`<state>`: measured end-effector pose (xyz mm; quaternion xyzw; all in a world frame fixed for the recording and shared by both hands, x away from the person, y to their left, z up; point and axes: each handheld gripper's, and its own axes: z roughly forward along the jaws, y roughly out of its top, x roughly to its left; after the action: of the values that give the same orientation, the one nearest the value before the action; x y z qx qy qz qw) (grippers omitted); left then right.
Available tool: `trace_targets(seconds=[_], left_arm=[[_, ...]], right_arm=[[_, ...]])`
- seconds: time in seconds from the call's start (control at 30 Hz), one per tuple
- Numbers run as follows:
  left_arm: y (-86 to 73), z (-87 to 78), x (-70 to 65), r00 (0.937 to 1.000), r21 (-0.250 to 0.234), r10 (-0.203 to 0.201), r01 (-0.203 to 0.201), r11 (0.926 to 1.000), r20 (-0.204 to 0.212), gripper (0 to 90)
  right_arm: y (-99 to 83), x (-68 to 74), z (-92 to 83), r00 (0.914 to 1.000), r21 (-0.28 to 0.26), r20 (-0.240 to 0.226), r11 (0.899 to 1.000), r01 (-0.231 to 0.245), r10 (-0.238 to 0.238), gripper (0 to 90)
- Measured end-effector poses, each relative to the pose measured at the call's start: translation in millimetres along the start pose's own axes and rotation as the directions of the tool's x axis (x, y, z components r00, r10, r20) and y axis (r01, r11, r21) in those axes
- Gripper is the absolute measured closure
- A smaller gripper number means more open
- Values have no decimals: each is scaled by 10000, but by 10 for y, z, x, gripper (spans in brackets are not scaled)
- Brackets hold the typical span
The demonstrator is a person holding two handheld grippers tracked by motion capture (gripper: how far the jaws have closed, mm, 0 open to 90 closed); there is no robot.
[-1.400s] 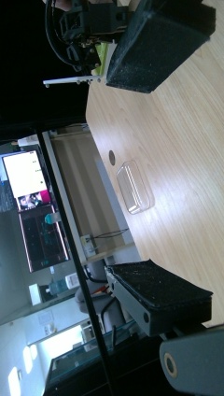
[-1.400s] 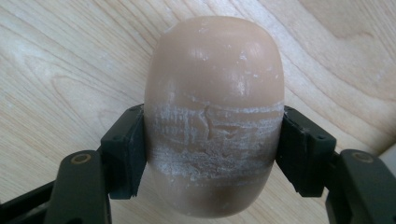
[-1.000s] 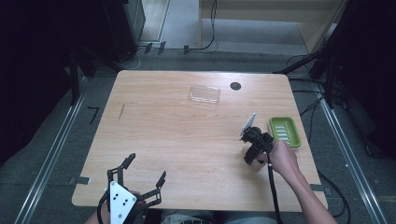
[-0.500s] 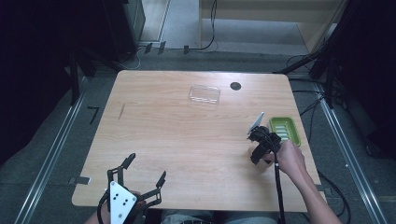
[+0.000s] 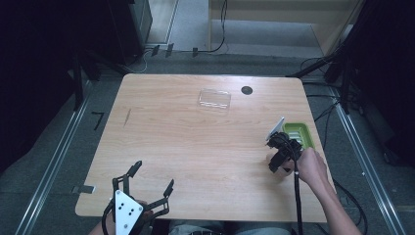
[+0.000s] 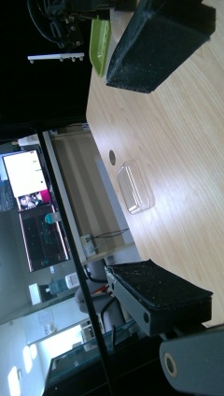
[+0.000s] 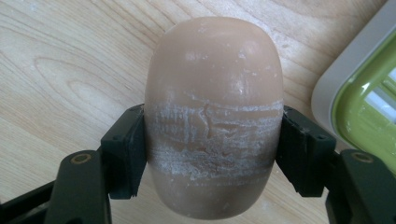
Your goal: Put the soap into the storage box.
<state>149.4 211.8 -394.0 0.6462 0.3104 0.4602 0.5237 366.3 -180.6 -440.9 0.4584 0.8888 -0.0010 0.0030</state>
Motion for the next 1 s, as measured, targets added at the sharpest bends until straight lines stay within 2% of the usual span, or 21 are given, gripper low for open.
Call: trace_targets(seconds=[0.53, 1.0], left_arm=[[0, 2, 0, 10000, -25, -43, 43, 10000, -28, 99], [0, -1, 1, 10000, -27, -38, 38, 10000, -20, 99]], right_arm=[[-118, -152, -91, 9987, -182, 28, 9986, -504, 505, 337], [-202, -248, -180, 9972, -379, 23, 9965, -747, 748, 337]])
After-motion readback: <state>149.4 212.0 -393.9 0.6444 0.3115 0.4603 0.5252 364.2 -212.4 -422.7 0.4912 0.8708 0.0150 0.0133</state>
